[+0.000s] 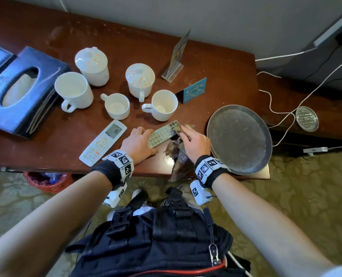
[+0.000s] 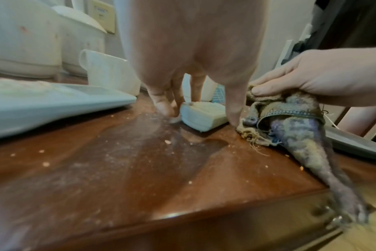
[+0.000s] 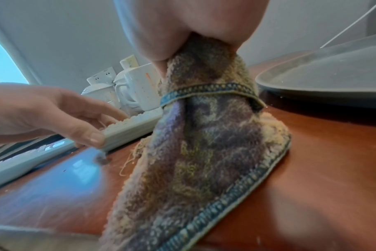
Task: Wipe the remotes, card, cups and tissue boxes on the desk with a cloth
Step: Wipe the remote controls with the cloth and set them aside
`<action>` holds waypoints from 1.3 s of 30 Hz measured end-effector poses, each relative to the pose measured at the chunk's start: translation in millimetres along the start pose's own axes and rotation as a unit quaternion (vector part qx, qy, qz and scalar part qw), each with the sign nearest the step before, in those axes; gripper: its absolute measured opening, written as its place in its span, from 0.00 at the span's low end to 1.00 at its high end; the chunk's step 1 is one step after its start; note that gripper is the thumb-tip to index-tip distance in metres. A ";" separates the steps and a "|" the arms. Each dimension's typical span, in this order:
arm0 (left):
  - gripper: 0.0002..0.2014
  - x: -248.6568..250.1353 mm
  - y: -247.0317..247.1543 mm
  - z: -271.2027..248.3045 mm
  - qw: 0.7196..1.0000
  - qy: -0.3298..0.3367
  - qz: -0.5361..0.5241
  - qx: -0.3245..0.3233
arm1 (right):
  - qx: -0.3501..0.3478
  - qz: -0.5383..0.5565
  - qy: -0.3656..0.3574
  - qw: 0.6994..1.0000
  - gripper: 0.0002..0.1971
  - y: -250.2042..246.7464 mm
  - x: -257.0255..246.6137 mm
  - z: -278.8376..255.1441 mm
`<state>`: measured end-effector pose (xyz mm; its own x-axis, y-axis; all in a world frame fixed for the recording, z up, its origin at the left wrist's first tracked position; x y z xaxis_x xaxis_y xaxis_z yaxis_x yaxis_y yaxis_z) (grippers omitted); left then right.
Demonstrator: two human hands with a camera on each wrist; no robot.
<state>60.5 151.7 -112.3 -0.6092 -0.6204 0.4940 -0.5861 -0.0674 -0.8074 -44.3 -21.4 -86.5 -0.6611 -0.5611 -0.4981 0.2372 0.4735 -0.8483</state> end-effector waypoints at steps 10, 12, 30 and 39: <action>0.32 19.8 -0.3 7.6 0.998 -0.007 -0.018 -0.052 | 0.002 0.022 0.019 1.000 0.16 -17.1 2.3 -4.5; 0.32 27.1 -1.6 7.2 0.998 -0.006 -0.042 -0.056 | 0.004 0.034 0.047 0.998 0.16 -27.5 10.5 -2.9; 0.28 166.5 -66.2 66.5 0.992 0.053 -0.095 0.057 | 0.126 0.165 0.093 0.974 0.14 -187.0 64.0 49.4; 0.28 235.3 -77.7 132.7 0.993 0.013 -0.080 0.088 | 0.105 0.185 0.083 0.974 0.14 -230.2 119.1 106.4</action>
<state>33.6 -92.7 23.9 -0.5314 -0.5699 0.6267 -0.5749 -0.3007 -0.7610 -101.9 -269.4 30.2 -0.6041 -0.2529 -0.7557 0.6095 0.4642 -0.6427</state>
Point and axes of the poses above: each hand's wrist, its own z-axis towards the middle knuckle, its own y-axis out of the palm, x = y × z, the point moved 6 cm from there along z, towards the middle knuckle, and after that the axes turned 12 degrees about y, right-handed, at the moved point
